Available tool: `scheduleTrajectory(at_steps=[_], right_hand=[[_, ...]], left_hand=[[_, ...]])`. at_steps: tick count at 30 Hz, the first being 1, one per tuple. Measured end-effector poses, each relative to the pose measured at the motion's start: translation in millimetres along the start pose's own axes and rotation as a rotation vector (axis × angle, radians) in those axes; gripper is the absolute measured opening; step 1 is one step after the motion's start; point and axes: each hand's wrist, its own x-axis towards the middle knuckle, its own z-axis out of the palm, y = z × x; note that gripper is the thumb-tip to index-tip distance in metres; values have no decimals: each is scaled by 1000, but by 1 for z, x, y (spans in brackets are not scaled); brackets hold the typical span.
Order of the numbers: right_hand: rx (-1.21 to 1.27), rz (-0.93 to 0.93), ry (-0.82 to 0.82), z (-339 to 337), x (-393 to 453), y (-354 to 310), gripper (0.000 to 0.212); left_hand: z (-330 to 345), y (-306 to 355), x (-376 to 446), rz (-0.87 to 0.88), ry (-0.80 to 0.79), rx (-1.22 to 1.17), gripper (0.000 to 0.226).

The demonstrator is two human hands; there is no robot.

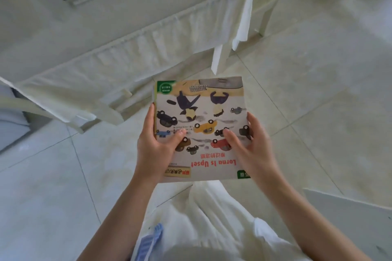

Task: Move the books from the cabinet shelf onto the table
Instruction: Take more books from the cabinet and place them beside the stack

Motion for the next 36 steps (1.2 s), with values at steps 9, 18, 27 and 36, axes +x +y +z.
scheduleTrajectory(at_steps=[9,18,27,36], right_hand=[[-56,-81,-178,17,114,-81,42],[-103,-95,-309,65,213,-130,47],[-152,-131,-317,133,314,-196,43],[-150,-182,-348,169,412,-244,39]], left_hand=[[-2,39,88,-16,204,5,94],[-22,58,181,-94,300,-88,101],[-72,91,309,-87,295,-128,103],[-83,123,411,-87,338,-115,95]])
